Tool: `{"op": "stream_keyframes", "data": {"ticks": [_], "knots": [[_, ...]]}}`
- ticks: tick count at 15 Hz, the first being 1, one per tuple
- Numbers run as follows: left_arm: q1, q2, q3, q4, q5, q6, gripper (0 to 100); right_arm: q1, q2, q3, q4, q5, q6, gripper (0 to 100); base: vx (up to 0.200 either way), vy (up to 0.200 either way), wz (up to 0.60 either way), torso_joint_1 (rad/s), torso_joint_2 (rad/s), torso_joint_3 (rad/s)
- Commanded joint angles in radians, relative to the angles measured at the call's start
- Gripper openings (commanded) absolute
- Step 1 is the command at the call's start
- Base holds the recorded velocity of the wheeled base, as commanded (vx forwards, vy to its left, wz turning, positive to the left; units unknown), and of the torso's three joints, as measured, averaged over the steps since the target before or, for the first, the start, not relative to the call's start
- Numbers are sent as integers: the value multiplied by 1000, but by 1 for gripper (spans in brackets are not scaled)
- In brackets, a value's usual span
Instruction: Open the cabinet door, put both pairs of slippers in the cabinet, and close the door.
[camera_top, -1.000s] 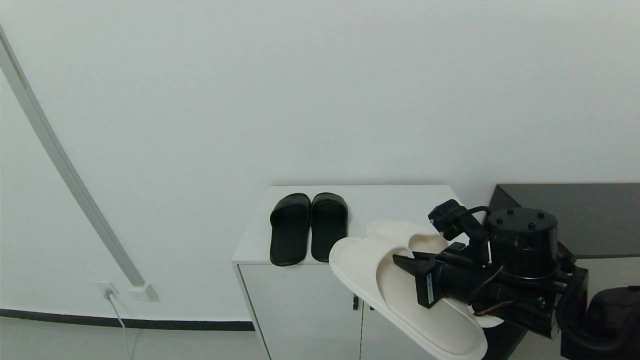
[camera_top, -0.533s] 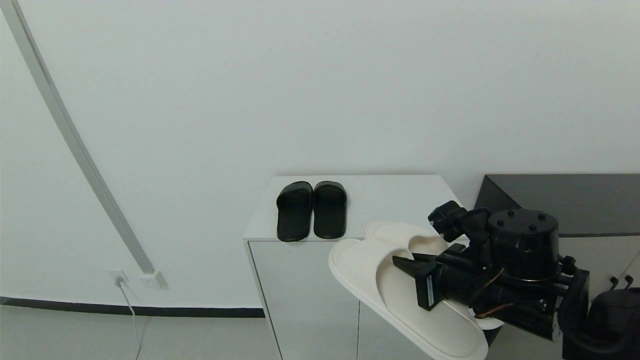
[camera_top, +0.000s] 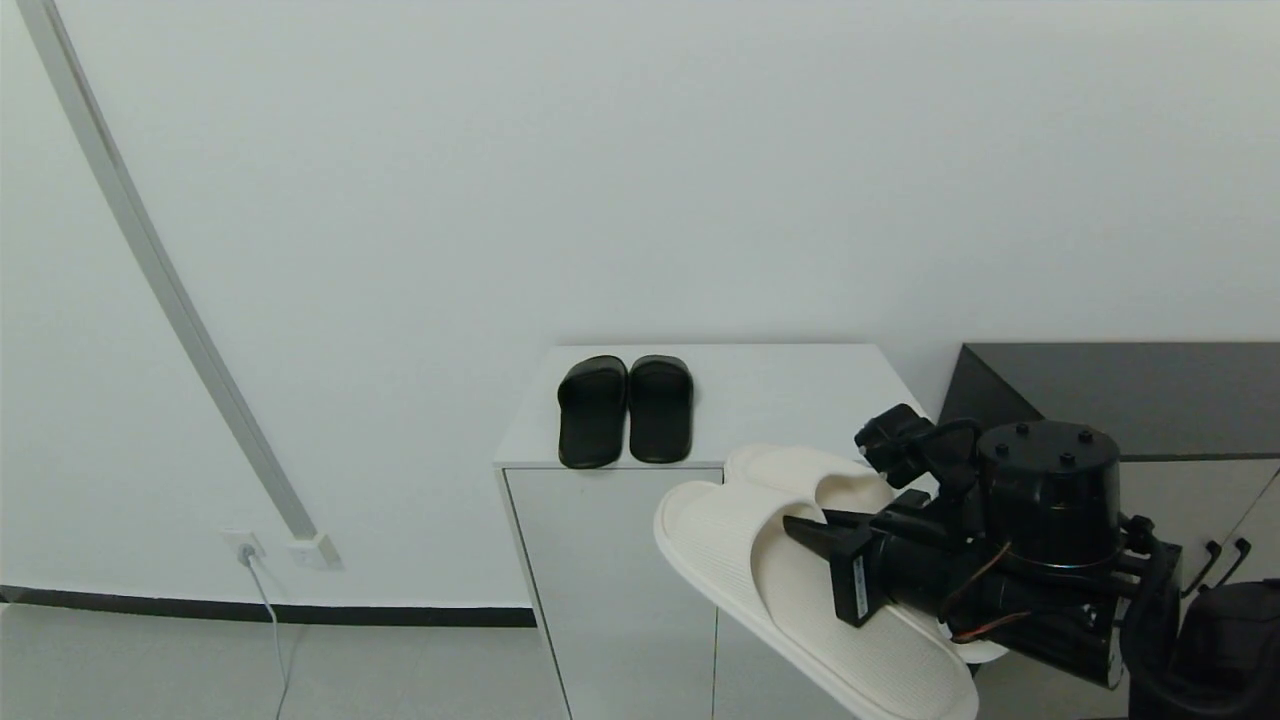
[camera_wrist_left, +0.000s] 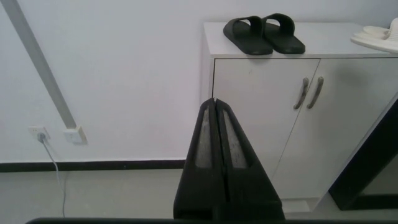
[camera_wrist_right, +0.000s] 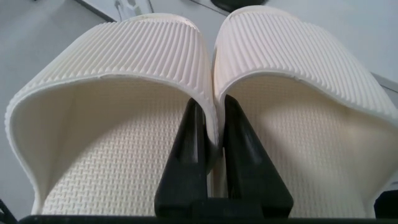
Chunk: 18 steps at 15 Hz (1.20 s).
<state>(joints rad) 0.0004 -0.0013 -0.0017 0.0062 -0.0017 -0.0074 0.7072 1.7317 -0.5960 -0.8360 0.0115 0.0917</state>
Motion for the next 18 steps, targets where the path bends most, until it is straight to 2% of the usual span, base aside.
{"op": "stream_keyframes", "data": {"ticks": [1,13,18], "knots": [[1,1,0,0,0,0,0,-3,3,1,0,1,0,0,0,0,0,0,0,0],[1,1,0,0,2,0,0,-14,9,24,0,7,-20,0,0,0,0,0,0,0],[1,1,0,0,2,3,0,-14,6,38,-2,7,-20,0,0,0,0,-128,303,168]]}}
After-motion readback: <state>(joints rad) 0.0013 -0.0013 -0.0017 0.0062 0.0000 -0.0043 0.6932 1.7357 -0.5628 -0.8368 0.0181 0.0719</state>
